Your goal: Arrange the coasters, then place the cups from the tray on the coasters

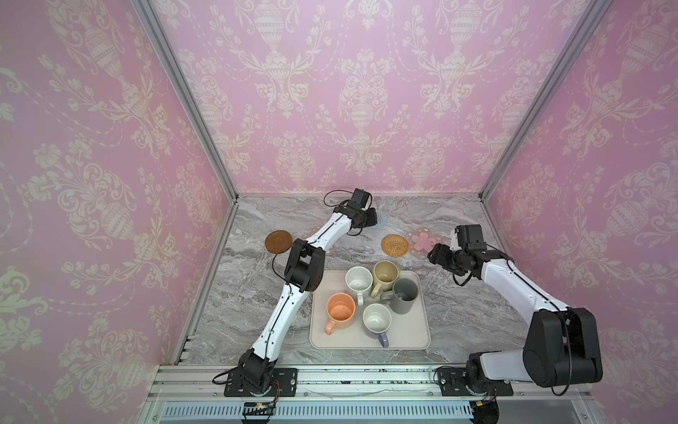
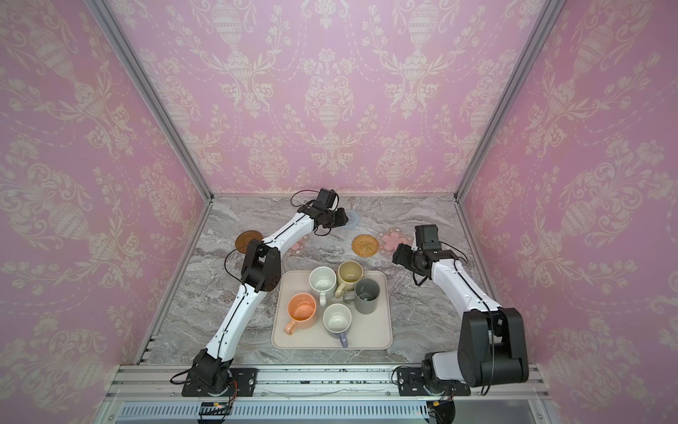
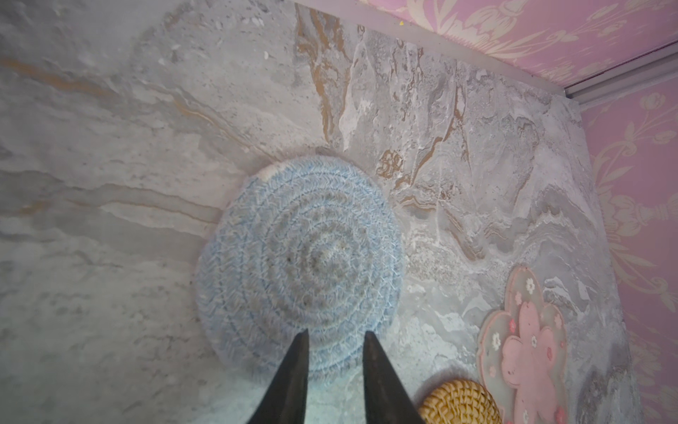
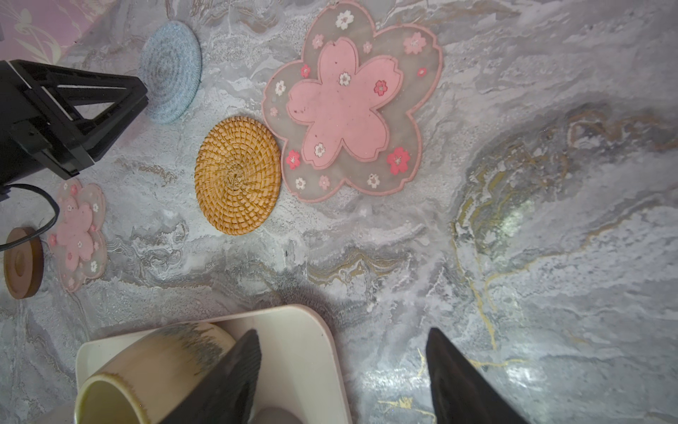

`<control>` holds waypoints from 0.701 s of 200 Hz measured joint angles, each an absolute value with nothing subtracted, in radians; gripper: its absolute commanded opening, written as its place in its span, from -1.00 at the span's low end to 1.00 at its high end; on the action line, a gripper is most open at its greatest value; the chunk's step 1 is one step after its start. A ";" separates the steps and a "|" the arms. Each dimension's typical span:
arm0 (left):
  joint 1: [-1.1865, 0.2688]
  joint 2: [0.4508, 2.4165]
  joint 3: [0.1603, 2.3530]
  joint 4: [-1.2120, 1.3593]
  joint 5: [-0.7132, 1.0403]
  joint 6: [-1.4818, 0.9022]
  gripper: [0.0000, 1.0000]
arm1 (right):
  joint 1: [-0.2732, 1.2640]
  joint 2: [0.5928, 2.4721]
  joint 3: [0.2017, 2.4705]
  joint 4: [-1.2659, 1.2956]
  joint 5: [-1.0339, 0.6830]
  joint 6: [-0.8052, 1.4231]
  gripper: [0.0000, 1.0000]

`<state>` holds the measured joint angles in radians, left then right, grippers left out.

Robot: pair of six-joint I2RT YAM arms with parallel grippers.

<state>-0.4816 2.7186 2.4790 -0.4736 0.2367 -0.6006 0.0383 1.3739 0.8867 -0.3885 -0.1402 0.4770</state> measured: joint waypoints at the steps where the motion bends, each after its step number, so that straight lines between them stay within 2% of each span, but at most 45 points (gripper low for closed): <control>1: -0.482 2.719 2.479 -0.474 0.237 -0.601 -0.43 | 0.038 1.373 0.886 -0.389 -0.140 0.476 0.46; 108: -0.479 2.714 2.475 -0.543 0.201 -0.608 -0.49 | 0.025 1.358 0.857 -0.403 -0.138 0.466 0.48; 140: -0.466 2.629 2.363 -0.607 0.199 -0.580 -0.49 | 0.024 1.357 0.853 -0.402 -0.141 0.466 0.48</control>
<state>-0.4660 2.6293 2.3627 -0.6071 0.1989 -0.5804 0.0238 1.3567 0.8532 -0.4023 -0.1413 0.4664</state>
